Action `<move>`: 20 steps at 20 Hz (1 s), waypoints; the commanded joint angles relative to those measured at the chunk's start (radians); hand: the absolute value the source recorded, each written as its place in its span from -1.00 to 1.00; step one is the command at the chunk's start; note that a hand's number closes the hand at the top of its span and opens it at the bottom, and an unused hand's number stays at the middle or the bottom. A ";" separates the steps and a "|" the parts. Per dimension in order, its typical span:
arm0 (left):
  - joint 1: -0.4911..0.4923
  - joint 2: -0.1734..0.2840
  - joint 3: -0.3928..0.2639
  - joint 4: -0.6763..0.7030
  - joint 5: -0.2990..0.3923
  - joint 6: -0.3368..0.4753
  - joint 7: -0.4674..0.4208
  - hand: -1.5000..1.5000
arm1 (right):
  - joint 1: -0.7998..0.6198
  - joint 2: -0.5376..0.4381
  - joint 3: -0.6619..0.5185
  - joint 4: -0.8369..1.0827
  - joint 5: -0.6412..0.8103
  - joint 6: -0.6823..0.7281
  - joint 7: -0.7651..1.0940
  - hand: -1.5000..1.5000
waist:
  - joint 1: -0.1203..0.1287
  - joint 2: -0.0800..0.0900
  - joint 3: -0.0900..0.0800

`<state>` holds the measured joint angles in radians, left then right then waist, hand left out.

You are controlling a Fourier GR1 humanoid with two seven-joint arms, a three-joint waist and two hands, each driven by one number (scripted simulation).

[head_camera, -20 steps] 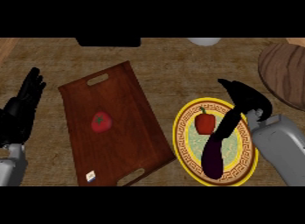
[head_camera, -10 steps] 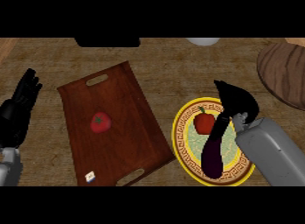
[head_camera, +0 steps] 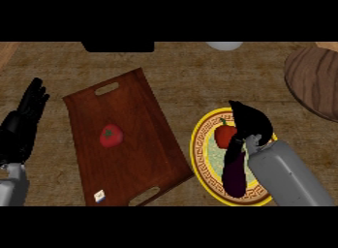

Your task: Pick the bell pepper from the plate and place it in the bowl

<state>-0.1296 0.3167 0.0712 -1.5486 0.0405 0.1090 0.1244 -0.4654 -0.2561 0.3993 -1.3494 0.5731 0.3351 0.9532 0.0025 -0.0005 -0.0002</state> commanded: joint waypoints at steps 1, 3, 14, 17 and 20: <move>-0.004 0.002 0.020 -0.014 -0.014 -0.018 0.016 0.00 | -0.019 0.057 -0.031 0.106 0.063 -0.006 -0.015 -1.00 | 0.003 0.001 0.000; -0.048 -0.020 0.013 -0.029 -0.033 0.010 0.073 0.00 | 0.048 0.054 -0.018 0.009 0.095 0.001 0.007 -1.00 | -0.002 0.000 0.000; -0.072 -0.044 0.057 0.100 -0.037 -0.044 -0.029 0.00 | 0.034 0.115 -0.127 0.194 0.124 0.001 -0.131 1.00 | -0.005 0.002 0.000; 0.006 -0.048 0.036 -0.020 -0.048 -0.052 0.015 0.00 | -0.079 0.136 -0.136 0.372 0.164 -0.051 -0.264 1.00 | 0.011 0.003 0.001; 0.004 -0.037 0.053 -0.067 -0.035 -0.064 0.043 0.00 | -0.100 0.208 -0.135 0.389 0.200 -0.109 -0.225 1.00 | 0.010 0.002 0.001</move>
<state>-0.1464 0.2680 0.1118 -1.5625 -0.0066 0.0658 0.1438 -0.5247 -0.1245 0.2582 -1.0624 0.7414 0.2852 0.7562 0.0043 -0.0080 -0.0071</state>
